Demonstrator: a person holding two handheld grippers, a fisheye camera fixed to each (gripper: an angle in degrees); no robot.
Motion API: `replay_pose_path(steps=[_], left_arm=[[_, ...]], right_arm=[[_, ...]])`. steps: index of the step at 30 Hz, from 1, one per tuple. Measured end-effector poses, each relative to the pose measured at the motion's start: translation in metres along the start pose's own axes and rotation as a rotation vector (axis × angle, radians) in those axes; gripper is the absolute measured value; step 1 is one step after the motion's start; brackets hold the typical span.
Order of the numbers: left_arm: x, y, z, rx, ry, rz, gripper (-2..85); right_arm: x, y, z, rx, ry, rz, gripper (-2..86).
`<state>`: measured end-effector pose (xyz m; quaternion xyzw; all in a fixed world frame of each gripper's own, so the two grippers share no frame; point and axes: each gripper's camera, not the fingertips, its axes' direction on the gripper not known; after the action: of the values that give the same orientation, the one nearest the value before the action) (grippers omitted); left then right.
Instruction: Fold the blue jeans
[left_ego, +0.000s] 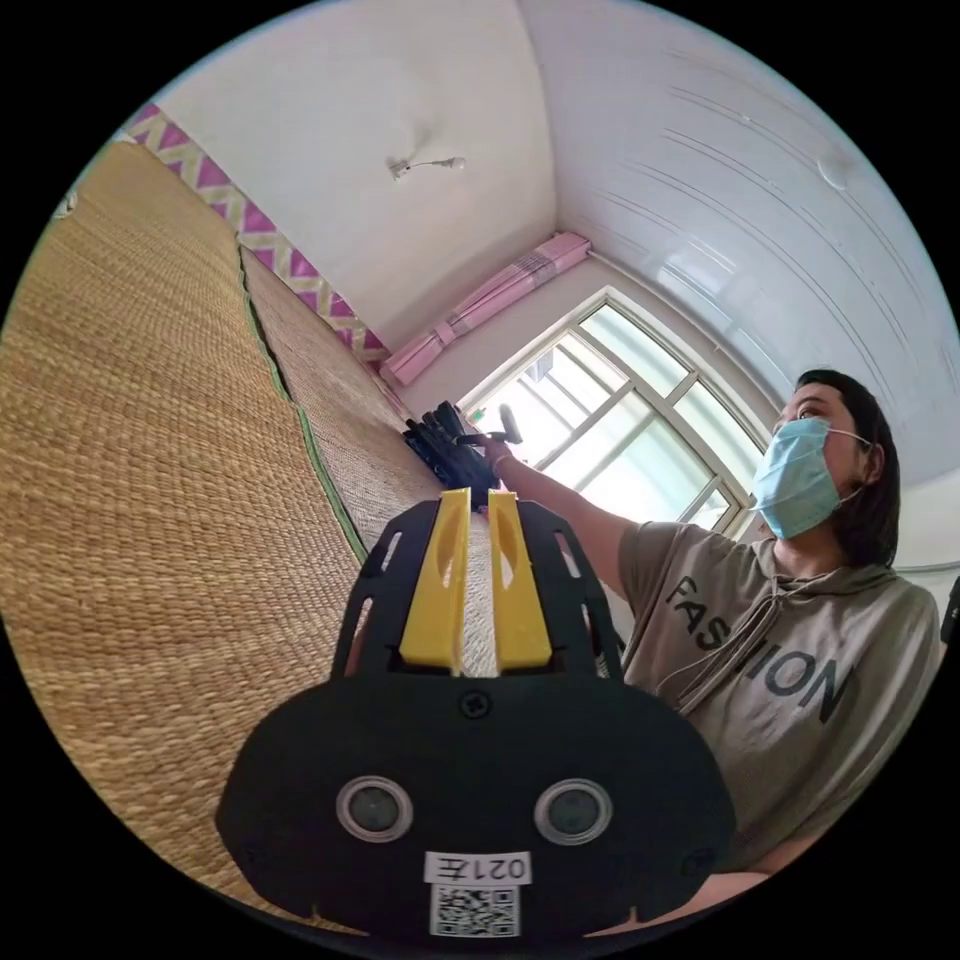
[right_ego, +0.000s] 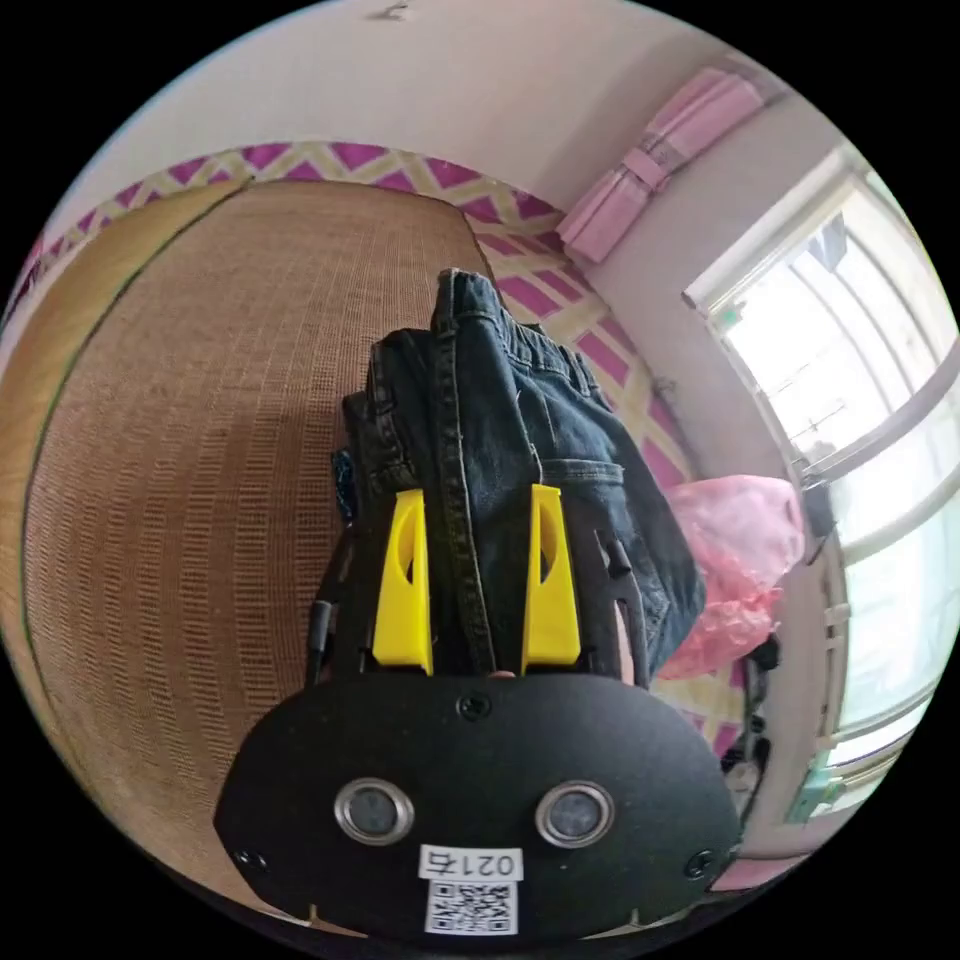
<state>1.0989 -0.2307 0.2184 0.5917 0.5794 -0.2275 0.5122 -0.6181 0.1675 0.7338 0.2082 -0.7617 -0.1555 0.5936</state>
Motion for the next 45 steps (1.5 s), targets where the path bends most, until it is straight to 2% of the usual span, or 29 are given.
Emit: replay_pose_path(steps=[5,8,10,14,16,18,20,23,26,29,33,35,38,40,42,44,45], left_arm=[[-0.009,0.0,-0.002,0.02,0.028,-0.026,-0.8],[-0.012,-0.002,-0.002,0.02,0.03,-0.03,-0.9],[-0.014,-0.004,-0.001,0.016,0.026,-0.031,-0.9],[-0.017,-0.008,0.0,0.008,0.019,-0.031,-1.0],[-0.023,-0.011,-0.001,0.01,0.022,-0.045,-1.0],[-0.027,-0.013,-0.003,0.023,0.031,-0.06,-1.0],[-0.031,-0.015,-0.007,0.04,0.039,-0.075,-1.0],[-0.035,-0.019,-0.011,0.054,0.049,-0.085,-1.0],[-0.032,-0.025,-0.015,0.053,0.048,-0.061,-1.0],[-0.025,-0.032,-0.018,0.056,0.048,-0.025,-1.0],[-0.016,-0.044,-0.022,0.057,0.1,-0.002,-1.0],[-0.002,-0.05,-0.034,0.085,0.071,-0.001,-1.0],[0.046,-0.063,-0.078,0.192,0.083,0.024,-0.9],[0.09,-0.067,-0.132,0.276,-0.024,0.028,-1.0],[0.115,-0.062,-0.176,0.323,-0.11,0.038,-1.0],[0.131,-0.054,-0.22,0.329,-0.196,0.031,-1.0],[0.139,-0.047,-0.247,0.322,-0.253,0.019,-0.9]], right_arm=[[0.088,0.013,0.004,0.047,-0.298,0.157,13.2],[0.128,0.02,0.009,0.072,-0.379,0.223,12.3],[0.137,0.017,0.011,0.071,-0.341,0.198,11.3],[0.138,0.005,0.011,0.058,-0.13,0.057,5.2],[0.155,0.003,0.011,0.059,-0.139,0.08,4.1],[0.195,0.005,0.008,0.08,-0.253,0.188,3.0],[0.261,0.017,-0.004,0.15,-0.454,0.342,1.2],[0.335,0.029,-0.032,0.219,-0.669,0.425,0.5],[0.387,0.034,-0.091,0.326,-0.789,0.349,0.3],[0.403,0.025,-0.162,0.387,-0.851,0.218,0.2],[0.363,0.015,-0.248,0.485,-0.948,-0.019,0.4],[0.306,0.021,-0.295,0.551,-1.017,-0.18,0.4],[0.211,0.051,-0.341,0.628,-0.998,-0.419,0.3],[0.15,0.081,-0.352,0.643,-0.966,-0.551,0.2],[0.085,0.114,-0.347,0.584,-0.945,-0.665,-0.1],[0.014,0.157,-0.328,0.417,-0.891,-0.861,-0.6],[0.007,0.166,-0.326,0.402,-0.886,-0.895,-0.6]])
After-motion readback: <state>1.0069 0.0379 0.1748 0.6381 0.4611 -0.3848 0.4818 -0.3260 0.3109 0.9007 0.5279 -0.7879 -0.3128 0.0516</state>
